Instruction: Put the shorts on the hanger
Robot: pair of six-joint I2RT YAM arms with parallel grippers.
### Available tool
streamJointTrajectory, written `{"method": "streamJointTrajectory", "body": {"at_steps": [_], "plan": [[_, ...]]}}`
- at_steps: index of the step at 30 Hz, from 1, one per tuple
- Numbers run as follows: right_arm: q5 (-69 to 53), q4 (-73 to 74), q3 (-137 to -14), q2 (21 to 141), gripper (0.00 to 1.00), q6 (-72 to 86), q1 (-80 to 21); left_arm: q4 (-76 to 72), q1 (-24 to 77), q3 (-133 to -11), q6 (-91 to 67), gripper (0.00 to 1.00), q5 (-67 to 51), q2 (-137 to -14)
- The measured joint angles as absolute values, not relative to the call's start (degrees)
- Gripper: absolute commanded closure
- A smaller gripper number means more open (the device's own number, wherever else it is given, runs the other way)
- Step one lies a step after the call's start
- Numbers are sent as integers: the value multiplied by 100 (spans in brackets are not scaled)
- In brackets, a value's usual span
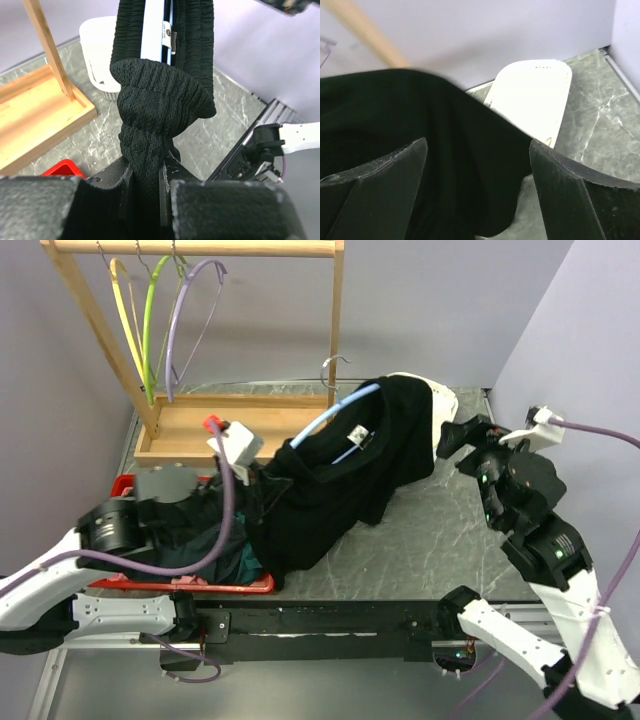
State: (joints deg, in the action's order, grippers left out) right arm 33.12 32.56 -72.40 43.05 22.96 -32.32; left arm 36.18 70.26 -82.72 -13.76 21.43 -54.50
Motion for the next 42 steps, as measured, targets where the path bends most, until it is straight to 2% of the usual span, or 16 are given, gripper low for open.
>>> {"method": "streamJointTrajectory", "body": {"at_steps": [6,8,12,15,21,28,42], "plan": [[1865,2523,-7013,4901,10,2718,-1354,4010,7026,-8823,-1293,99,2145,-5253],[1160,2062,-6735,5122,15,2980,-786,4110,7026,-9030,-1275,99,2145,-5221],[-110,1107,-6311,5822,20,3474,-325,4191,7026,-9277,-1275,99,2204,-5194],[-825,333,-5898,6370,19,3806,-541,4195,7026,-9295,-1282,99,2364,-5183],[-1529,-709,-5474,7017,19,4032,-1776,4217,7026,-9144,-1354,99,2947,-5153],[-1922,-1678,-5129,7371,19,4259,-2722,4403,7026,-9111,-1765,99,4073,-5360],[-1981,-1798,-5612,8200,19,4449,-3079,4499,6895,-9096,-2414,99,5596,-6355]]}}
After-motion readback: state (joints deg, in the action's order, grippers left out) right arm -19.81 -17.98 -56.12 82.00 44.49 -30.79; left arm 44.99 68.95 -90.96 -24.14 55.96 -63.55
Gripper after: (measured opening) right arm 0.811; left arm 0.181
